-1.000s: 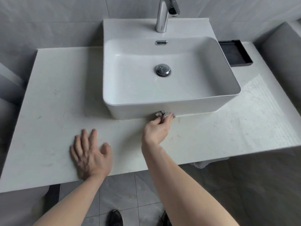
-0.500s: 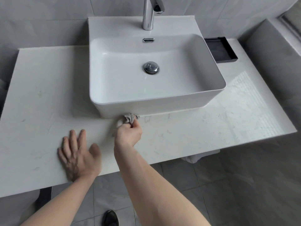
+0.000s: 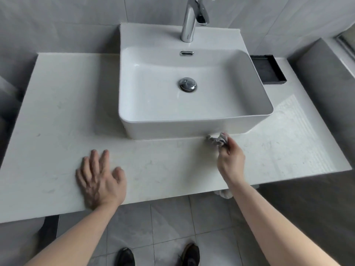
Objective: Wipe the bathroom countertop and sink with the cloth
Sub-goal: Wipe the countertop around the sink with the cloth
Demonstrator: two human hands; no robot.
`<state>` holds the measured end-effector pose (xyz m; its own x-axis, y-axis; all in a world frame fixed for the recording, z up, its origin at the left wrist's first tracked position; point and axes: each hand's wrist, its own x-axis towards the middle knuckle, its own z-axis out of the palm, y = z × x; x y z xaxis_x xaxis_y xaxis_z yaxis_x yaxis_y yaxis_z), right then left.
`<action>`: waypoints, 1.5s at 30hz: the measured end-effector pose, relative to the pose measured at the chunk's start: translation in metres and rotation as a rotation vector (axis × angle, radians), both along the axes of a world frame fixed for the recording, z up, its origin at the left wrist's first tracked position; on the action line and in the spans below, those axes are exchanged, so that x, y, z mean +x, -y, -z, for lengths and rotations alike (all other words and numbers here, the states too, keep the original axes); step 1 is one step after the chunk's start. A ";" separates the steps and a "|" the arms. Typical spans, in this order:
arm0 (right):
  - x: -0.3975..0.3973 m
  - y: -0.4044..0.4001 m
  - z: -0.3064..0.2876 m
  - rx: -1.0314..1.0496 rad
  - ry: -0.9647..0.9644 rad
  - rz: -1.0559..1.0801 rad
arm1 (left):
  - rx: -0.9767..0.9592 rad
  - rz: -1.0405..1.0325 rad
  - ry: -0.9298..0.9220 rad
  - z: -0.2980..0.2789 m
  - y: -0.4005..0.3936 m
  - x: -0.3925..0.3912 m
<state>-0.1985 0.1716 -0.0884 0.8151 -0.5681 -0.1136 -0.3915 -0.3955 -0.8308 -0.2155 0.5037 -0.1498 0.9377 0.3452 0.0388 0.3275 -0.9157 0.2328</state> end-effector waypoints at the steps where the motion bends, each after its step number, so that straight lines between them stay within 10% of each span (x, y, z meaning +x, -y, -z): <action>1: 0.001 0.010 0.011 -0.124 -0.060 -0.056 | 0.001 0.000 -0.003 0.000 0.000 -0.001; 5: -0.001 -0.003 0.056 -0.469 -0.216 -0.296 | 0.007 0.003 -0.004 0.002 -0.002 -0.001; 16: -0.037 -0.163 0.061 -0.338 0.031 -0.920 | -0.038 -0.024 0.008 0.004 -0.004 0.001; 21: -0.062 -0.144 0.054 -0.211 0.094 -0.843 | -0.029 -0.008 -0.007 0.005 -0.007 -0.001; 31: -0.053 0.006 0.045 -0.292 -0.045 -0.042 | -0.049 0.030 -0.030 0.006 -0.008 -0.001; 35: -0.049 -0.009 0.069 -0.495 -0.263 -0.095 | -0.059 0.038 -0.021 0.009 -0.008 -0.001; 45: -0.097 -0.195 0.069 -0.354 0.044 -0.653 | -0.425 0.106 0.075 0.007 -0.032 -0.003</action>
<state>-0.2954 0.3669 -0.1579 0.9990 0.0370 0.0265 0.0455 -0.7832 -0.6201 -0.2183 0.5355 -0.1572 0.9688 0.2471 -0.0164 0.2046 -0.7613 0.6152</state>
